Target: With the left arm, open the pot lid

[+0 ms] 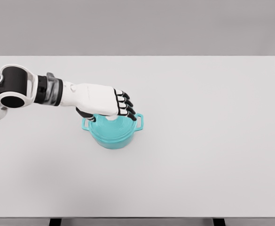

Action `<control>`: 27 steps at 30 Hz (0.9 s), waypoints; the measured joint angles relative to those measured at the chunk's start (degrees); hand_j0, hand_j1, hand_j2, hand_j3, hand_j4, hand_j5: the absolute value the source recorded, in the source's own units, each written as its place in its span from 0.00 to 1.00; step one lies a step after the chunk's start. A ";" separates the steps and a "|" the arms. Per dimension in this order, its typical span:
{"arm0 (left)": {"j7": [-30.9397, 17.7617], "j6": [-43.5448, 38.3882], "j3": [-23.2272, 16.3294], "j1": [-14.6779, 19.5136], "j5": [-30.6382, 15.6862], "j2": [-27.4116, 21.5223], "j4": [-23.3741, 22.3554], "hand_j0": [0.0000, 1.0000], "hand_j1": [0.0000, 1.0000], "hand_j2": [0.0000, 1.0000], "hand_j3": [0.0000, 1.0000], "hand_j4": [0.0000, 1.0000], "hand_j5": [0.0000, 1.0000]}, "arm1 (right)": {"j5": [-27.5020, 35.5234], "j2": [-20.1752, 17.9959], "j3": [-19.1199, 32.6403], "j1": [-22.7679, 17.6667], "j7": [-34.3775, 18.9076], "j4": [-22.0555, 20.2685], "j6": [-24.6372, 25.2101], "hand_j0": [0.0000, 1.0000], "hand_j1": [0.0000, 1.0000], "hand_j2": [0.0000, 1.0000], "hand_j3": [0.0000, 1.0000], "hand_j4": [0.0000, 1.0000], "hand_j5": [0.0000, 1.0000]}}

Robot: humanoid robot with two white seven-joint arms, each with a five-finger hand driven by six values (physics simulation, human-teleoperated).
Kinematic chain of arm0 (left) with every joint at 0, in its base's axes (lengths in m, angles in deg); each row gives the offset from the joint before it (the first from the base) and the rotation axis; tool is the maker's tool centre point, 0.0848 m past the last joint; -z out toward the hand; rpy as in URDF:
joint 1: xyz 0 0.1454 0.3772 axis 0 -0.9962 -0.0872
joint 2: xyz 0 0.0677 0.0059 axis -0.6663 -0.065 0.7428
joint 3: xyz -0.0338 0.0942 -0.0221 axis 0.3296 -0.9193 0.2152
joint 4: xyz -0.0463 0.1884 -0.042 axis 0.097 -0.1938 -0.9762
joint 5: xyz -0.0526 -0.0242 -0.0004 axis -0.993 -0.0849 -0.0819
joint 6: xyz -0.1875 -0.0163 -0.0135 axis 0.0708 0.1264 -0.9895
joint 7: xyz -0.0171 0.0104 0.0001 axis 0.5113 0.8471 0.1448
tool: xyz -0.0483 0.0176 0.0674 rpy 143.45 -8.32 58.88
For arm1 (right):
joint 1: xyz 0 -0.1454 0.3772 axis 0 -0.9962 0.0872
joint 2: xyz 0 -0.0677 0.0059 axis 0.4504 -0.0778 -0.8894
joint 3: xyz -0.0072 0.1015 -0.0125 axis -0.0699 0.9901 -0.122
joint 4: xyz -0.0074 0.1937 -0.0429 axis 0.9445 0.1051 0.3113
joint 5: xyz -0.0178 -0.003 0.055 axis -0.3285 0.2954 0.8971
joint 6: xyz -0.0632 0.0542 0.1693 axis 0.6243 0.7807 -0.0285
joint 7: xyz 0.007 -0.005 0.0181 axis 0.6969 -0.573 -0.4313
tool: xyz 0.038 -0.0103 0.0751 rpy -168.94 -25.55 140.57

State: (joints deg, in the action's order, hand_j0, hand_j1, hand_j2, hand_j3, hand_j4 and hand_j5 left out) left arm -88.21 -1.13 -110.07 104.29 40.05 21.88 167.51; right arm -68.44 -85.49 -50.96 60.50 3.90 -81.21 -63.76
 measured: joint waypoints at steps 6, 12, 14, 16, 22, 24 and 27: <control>0.00 0.00 -0.48 -0.09 0.12 0.00 0.00 0.89 0.89 0.89 0.89 0.89 0.89 | 0.00 0.00 0.00 0.00 0.00 0.00 0.00 1.00 1.00 1.00 1.00 1.00 1.00; 0.00 0.00 -0.87 -0.18 1.09 0.03 0.00 0.79 0.79 0.79 0.79 0.79 0.79 | 0.00 0.00 0.00 -0.09 0.00 0.00 0.00 1.00 1.00 1.00 1.00 1.00 1.00; 0.00 0.00 -0.91 -0.18 1.38 0.01 0.00 0.77 0.77 0.77 0.77 0.77 0.77 | 0.00 0.00 0.00 0.00 0.00 0.01 0.00 1.00 1.00 1.00 1.00 1.00 1.00; 0.00 0.00 -0.92 -0.18 1.61 -0.01 -0.03 0.77 0.77 0.77 0.77 0.77 0.77 | 0.00 0.00 0.00 -0.09 0.00 0.01 0.00 1.00 1.00 1.00 1.00 1.00 1.00; 0.00 -0.01 -1.00 -0.18 1.83 -0.01 -0.07 0.74 0.74 0.74 0.74 0.74 0.74 | 0.00 0.00 0.00 -0.09 0.00 0.01 0.00 1.00 1.00 1.00 1.00 1.00 1.00; 0.01 -0.01 -1.14 -0.18 1.85 -0.01 -0.08 0.72 0.72 0.72 0.72 0.72 0.72 | 0.00 0.00 0.00 0.00 0.00 0.00 0.00 1.00 1.00 1.00 1.00 1.00 1.00; 0.01 -0.01 -1.29 -0.18 1.87 -0.04 -0.07 0.67 0.67 0.67 0.67 0.67 0.67 | 0.00 0.00 0.00 0.00 0.01 0.01 0.00 1.00 1.00 1.00 1.00 1.00 1.00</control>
State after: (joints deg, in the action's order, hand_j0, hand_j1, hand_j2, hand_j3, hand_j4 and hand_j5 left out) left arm -88.20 -1.13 -111.36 104.11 41.92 21.84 167.43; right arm -68.44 -85.49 -50.96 60.50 3.91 -81.20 -63.76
